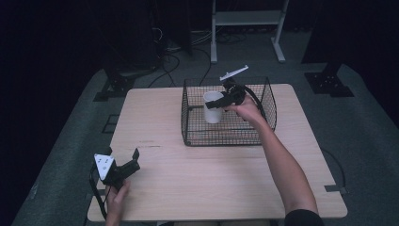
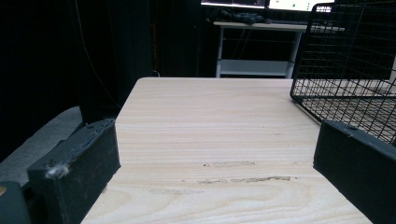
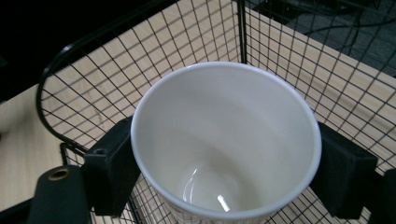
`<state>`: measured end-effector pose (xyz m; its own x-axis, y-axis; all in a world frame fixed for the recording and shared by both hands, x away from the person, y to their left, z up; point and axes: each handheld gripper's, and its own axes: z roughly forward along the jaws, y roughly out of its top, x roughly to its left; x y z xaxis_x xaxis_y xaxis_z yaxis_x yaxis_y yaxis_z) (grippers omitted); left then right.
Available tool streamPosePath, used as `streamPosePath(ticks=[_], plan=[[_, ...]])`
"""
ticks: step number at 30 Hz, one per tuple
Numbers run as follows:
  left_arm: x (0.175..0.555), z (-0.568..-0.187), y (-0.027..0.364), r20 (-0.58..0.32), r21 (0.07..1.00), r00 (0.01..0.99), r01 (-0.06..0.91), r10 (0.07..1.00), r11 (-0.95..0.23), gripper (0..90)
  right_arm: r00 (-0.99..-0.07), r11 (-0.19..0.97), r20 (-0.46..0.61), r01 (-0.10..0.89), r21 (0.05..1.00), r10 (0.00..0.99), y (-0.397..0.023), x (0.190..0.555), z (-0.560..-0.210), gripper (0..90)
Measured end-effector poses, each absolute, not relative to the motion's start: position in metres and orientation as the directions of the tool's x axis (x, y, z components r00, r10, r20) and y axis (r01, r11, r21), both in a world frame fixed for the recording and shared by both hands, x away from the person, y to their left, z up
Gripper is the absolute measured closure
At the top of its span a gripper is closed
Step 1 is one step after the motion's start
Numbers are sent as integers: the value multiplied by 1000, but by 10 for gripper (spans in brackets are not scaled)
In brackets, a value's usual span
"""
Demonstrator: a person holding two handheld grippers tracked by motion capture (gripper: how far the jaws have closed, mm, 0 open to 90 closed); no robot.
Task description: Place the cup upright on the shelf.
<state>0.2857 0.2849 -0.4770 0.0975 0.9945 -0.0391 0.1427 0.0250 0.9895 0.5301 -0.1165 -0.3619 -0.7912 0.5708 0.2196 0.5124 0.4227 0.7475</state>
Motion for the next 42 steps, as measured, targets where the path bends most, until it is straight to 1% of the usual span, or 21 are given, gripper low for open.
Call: streamPosePath(ticks=[16, 36, 42], plan=[[286, -477, 285, -40, 989, 98, 143, 994, 25, 0, -776, 429, 224, 536, 727, 590, -120, 538, -378, 190], [286, -477, 285, -39, 990, 98, 142, 994, 25, 0, -775, 463, 205, 542, 701, 597, -112, 542, -390, 189], [286, -477, 285, -40, 989, 98, 143, 994, 26, 0, -775, 498, 196, 555, 666, 601, -110, 544, -398, 187]])
